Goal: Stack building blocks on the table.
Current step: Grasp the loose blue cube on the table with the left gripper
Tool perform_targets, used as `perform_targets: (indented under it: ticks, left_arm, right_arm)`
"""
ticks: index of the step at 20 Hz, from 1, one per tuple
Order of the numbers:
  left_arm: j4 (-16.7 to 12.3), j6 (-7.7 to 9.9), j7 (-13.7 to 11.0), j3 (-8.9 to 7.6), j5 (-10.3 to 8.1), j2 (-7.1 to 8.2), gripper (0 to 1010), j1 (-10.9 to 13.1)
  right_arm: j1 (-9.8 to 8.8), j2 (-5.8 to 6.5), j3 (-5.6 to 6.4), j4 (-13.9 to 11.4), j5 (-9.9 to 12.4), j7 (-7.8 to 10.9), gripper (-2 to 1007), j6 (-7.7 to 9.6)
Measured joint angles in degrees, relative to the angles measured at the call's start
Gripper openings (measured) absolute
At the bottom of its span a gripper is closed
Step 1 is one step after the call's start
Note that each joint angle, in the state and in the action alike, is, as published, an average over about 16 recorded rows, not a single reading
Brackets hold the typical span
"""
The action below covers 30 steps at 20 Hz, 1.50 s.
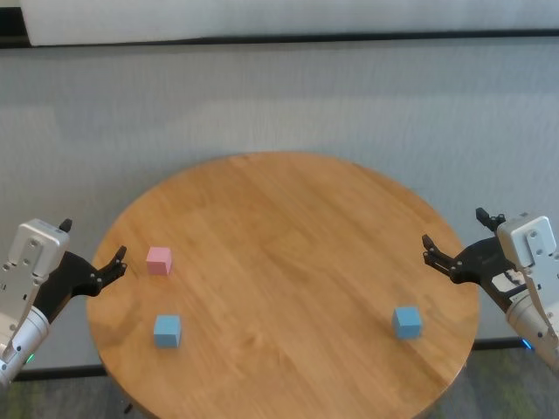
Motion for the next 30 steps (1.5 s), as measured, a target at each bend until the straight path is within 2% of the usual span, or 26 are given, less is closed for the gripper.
perform_targets:
  ticks: [30]
  left_arm:
    - [0.0, 0.0, 0.0, 0.0, 0.0, 0.0, 1000, 0.0]
  right_arm:
    - [0.0, 0.0, 0.0, 0.0, 0.0, 0.0, 1005, 0.0]
